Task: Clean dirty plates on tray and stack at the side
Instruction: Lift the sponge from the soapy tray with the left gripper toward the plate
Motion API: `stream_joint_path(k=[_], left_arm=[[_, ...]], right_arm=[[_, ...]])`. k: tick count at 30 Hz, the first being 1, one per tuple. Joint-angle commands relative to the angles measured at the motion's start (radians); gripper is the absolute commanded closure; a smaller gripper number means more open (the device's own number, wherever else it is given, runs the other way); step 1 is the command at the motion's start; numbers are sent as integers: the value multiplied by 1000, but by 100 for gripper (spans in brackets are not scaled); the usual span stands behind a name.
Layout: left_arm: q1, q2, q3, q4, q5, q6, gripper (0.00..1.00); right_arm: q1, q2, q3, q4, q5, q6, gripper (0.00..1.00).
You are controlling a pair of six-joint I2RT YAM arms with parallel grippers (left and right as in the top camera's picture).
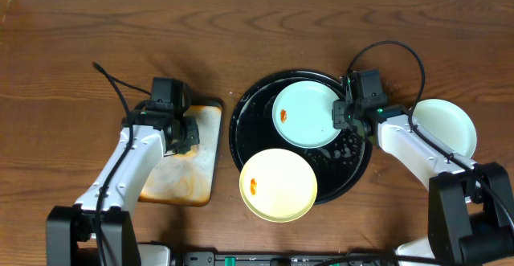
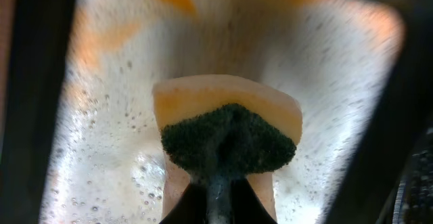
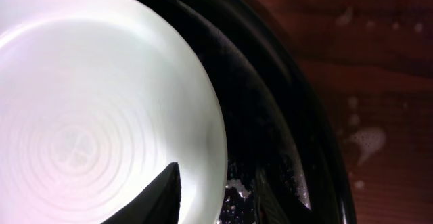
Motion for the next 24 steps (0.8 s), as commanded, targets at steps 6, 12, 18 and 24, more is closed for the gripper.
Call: stream_joint_path(k=[6,12,18,24], left_arm=[[-5,86,-21,46,2,25,93],[-5,158,-21,6,3,13,93],[-5,158,-18,-46,3,5,92],[-5,122,88,-129,15,5,93]], right_arm=[[-6,-5,0,-18,-14,-14,66],[-6,-5,0,-44,-14,-14,67],[-6,-5,0,-45,-14,-14,67],[-6,-5,0,-45,-15,-14,67]])
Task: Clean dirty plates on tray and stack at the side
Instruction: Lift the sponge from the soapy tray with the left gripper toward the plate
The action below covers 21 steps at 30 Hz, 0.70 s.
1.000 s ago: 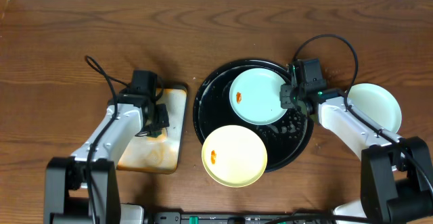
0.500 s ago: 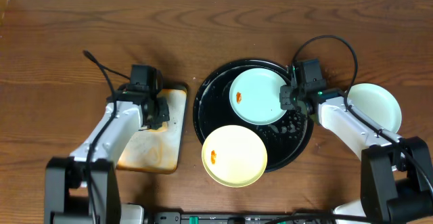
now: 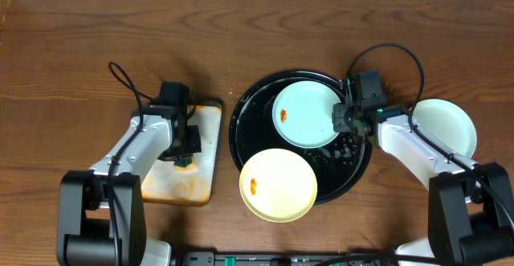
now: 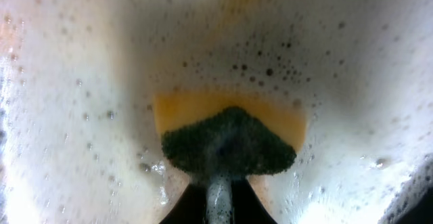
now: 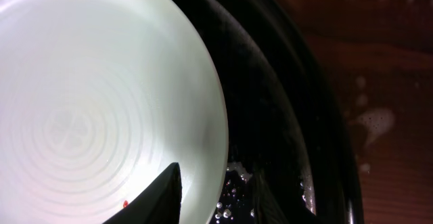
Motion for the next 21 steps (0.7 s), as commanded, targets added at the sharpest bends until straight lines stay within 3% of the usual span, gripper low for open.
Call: stream_joint_path(k=[1,12,16,21], left_arm=[[-3,-35,104,-60,22,-6,93],[-55,-54,407,-167,212,-6,93],[-158,-53,486,-133,230,-60,92],[-306,-32,491,16,225,-167,93]], right_arm=[[-6,-5,0,-2,-4,-13,67],[-48,-5,1,-20,-143,-4,65],[-96,-5,1,-19,-225,13,64],[-137,-5,0,-20,-285,13,64]])
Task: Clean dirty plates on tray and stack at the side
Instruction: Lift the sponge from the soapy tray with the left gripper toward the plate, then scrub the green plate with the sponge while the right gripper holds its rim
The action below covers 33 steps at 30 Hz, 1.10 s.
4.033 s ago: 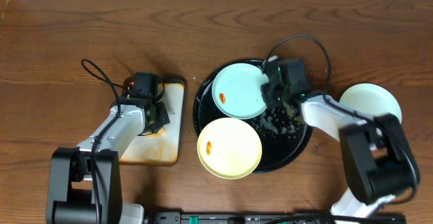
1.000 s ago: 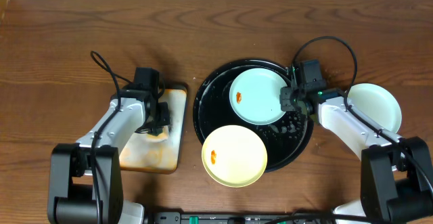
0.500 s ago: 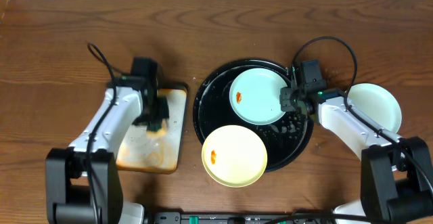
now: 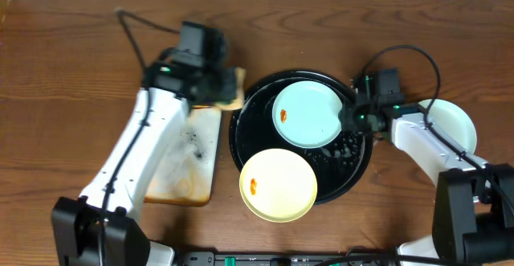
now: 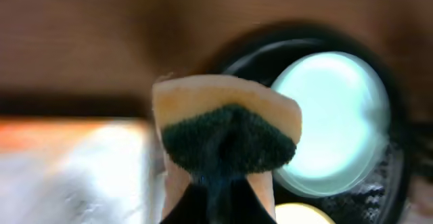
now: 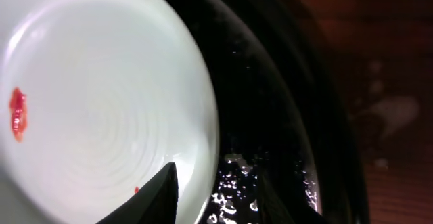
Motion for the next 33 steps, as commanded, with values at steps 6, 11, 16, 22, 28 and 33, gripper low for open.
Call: stream_joint_path(k=[6,11,16,22,28,33], left_arm=[[-161,137,19,164,21,-169,93],[-210,256,19,209,24,-180,93],[-255,311,19,238,24,-180,93],[-294,359,19,250,-5,-181,93],[-299,433,19,278,-14,-219,93],[-299,504,19,314,-64,-220,93]], right_arm=[[-19,-3,0,44,-42,20,70],[-19,20,-1,95,-27,42,82],[-13,69,-1,100,-23,105,82],[6,123,-1,116,-40,102,87],[5,122,-1,125,-40,102,98],[5,122,-1,124,-39,101,99]])
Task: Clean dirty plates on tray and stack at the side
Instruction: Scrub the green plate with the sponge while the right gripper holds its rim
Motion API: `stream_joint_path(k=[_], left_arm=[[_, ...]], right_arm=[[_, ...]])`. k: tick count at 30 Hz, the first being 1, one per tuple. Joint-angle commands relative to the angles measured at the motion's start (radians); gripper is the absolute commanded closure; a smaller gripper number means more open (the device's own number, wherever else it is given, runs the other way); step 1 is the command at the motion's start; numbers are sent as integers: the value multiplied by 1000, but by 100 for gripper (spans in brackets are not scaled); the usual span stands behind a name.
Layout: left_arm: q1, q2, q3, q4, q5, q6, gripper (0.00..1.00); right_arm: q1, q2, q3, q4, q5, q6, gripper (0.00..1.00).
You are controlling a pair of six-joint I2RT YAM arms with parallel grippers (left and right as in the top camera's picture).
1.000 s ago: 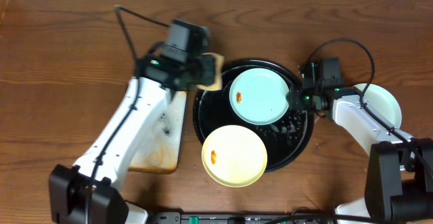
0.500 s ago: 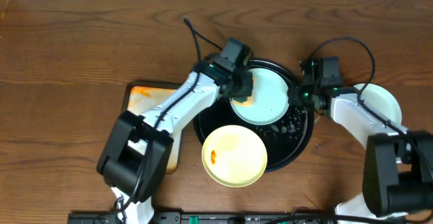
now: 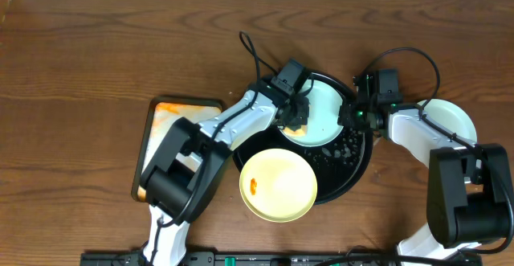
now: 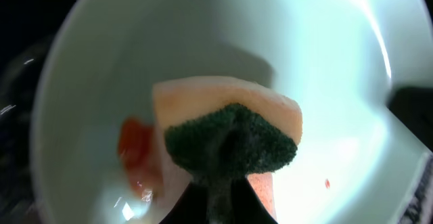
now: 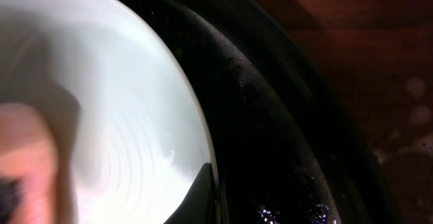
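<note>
A mint plate [image 3: 321, 109] with a red stain [image 4: 134, 141] lies at the back of the black round tray [image 3: 357, 157]. My left gripper [image 3: 294, 120] is shut on a yellow sponge with a green scouring pad [image 4: 226, 126], held on the plate's left side right beside the stain. My right gripper [image 3: 351, 115] is shut on the plate's right rim [image 5: 203, 149]; one finger [image 5: 197, 191] lies on top of the rim. A yellow plate [image 3: 279, 184] with a small orange spot sits at the tray's front.
A pale plate [image 3: 451, 125] lies on the table to the right of the tray. A rectangular soapy dish [image 3: 165, 113] stands at the left, partly under my left arm. The wooden table [image 3: 80, 49] stretches around.
My left gripper has carried the sponge from above the table at the tray's back left onto the mint plate, next to the red stain. The right gripper now pinches the rim.
The sponge was held over the soapy dish, then pressed into the foam, then lifted near the tray's back left edge. Now it rests on the mint plate. My right gripper stayed at that plate's right rim throughout.
</note>
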Motion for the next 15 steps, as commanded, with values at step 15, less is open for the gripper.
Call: stream_joint_path(k=[15], left_arm=[[3,67,67,-162,-456,51,93]], right_arm=[[18,14,-1,-43,35,-6,99]])
